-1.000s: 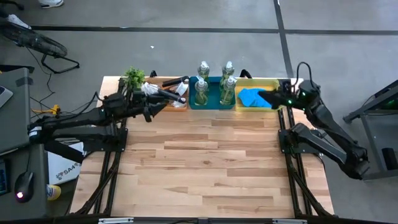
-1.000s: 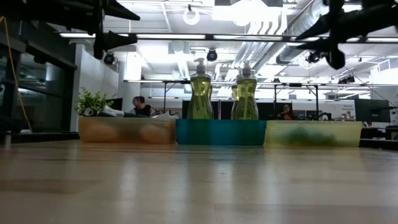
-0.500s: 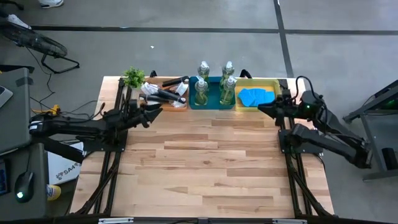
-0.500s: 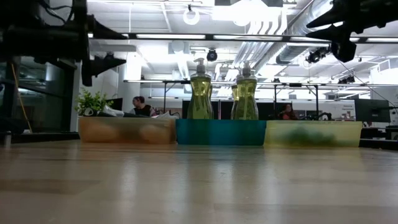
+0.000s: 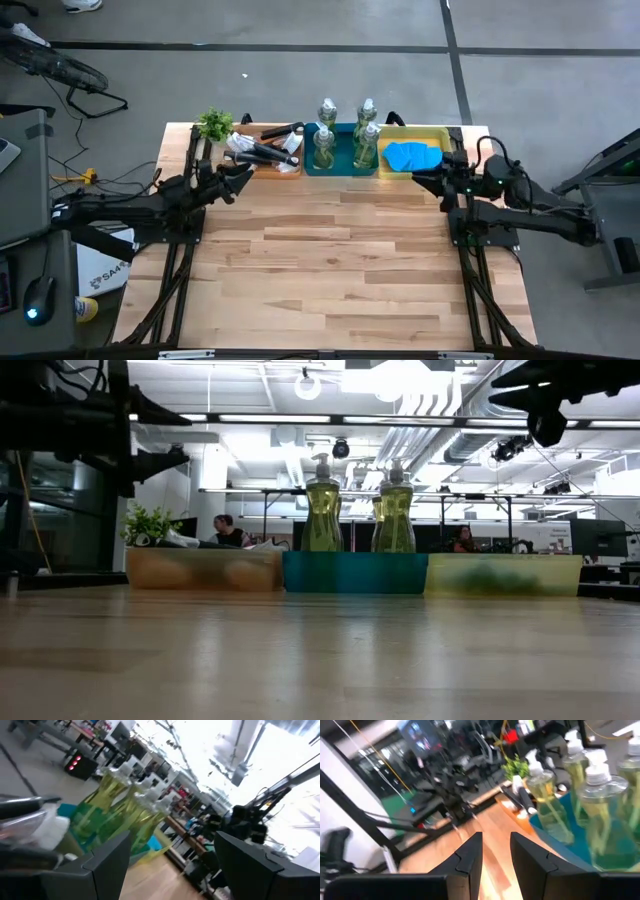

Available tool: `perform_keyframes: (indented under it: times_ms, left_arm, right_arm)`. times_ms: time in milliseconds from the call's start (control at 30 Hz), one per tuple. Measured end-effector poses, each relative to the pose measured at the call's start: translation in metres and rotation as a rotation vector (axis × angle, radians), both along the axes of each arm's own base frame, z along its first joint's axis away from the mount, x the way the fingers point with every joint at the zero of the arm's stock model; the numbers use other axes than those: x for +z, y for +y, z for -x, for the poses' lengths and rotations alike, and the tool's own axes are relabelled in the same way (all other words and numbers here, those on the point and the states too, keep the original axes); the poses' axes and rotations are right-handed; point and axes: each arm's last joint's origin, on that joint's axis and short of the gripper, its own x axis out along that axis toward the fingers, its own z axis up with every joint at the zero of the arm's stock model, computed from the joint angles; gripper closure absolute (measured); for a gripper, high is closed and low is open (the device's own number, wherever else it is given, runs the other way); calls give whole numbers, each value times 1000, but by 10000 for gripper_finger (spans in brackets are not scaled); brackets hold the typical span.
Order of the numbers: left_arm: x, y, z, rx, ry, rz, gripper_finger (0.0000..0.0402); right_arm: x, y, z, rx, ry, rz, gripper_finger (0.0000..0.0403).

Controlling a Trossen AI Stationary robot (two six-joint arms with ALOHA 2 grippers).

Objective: Pick & Place Kitchen Sink Supplies
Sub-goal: Return to Home Position

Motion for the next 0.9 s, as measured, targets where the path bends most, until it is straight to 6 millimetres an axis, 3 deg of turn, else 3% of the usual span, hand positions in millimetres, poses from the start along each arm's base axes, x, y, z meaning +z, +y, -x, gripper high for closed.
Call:
perform_keyframes:
  times_ms: [233,500,900]
  left_arm:
    - [3,-1,16,33,-38,-5,122]
    - [-3,-2,24,53,-5,8,122]
    - [-2,-2,24,28,-21,4,122]
  right_arm:
    - [-35,6,-9,18,-180,-52,309]
    - [-64,17,-17,16,-256,-81,309]
    - [-84,24,-13,29,-273,-81,309]
